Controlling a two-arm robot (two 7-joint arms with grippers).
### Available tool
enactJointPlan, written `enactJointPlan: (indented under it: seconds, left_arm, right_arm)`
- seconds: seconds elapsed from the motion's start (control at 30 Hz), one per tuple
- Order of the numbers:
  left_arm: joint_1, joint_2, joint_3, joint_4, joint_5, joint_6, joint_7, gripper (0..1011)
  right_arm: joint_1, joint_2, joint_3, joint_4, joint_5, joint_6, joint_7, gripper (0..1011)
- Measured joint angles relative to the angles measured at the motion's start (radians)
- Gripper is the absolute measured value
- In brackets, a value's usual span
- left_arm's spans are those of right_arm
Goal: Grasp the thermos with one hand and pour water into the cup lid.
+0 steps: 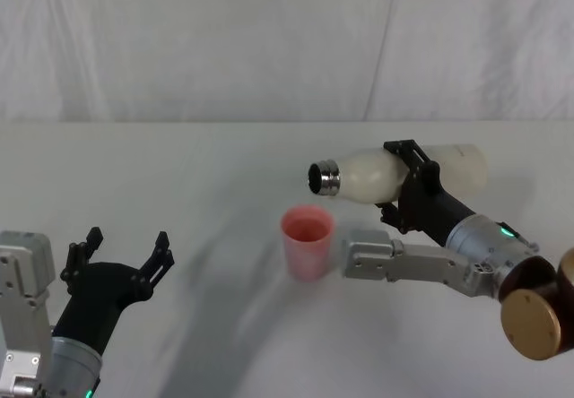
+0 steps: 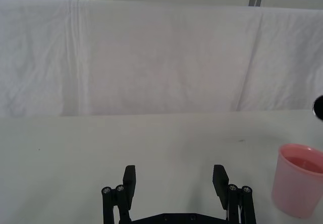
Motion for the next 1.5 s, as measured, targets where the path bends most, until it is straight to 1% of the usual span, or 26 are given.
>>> enactJointPlan:
  seconds: [0.03,0.17,0.4,0.53,0.7,0.77,1.2,1.23,1.27,1.5]
  left_arm:
    - [0.000,0.000,0.000,0.000,0.000,0.000,0.000,1001]
    - [0.000,0.000,0.000,0.000,0.000,0.000,0.000,1001]
    - [0.000,0.000,0.000,0.000,0.000,0.000,0.000,1001]
    - [0.000,0.000,0.000,0.000,0.000,0.000,0.000,1001]
    - [0.000,0.000,0.000,0.000,0.000,0.000,0.000,1001]
    - [0.000,0.000,0.000,0.000,0.000,0.000,0.000,1001]
    - [0.000,0.000,0.000,0.000,0.000,0.000,0.000,1001]
    - [0.000,0.000,0.000,0.000,0.000,0.000,0.000,1001]
    - [0.000,0.000,0.000,0.000,0.000,0.000,0.000,1001]
    - [0.000,0.000,0.000,0.000,0.000,0.000,0.000,1001]
  right_arm:
    - [-0.005,-0.004,0.009,0.004,0.018,-0.012,-0.010,950]
    - [-0.015,-0.010,0.025,0.011,0.051,-0.034,-0.027,950]
    - [-0.022,-0.011,0.036,0.012,0.072,-0.050,-0.033,950]
    - [-0.023,-0.011,0.044,0.012,0.091,-0.067,-0.035,950]
    - [-0.025,-0.013,0.058,0.020,0.127,-0.098,-0.043,950]
    - [-0.029,-0.014,0.068,0.027,0.151,-0.118,-0.049,950]
    - [-0.029,-0.026,0.090,0.063,0.209,-0.170,-0.064,950]
    - [-0.025,-0.029,0.094,0.072,0.221,-0.184,-0.067,950]
    - [-0.025,-0.029,0.094,0.072,0.221,-0.184,-0.067,950]
    - [-0.026,-0.034,0.114,0.089,0.266,-0.228,-0.079,950]
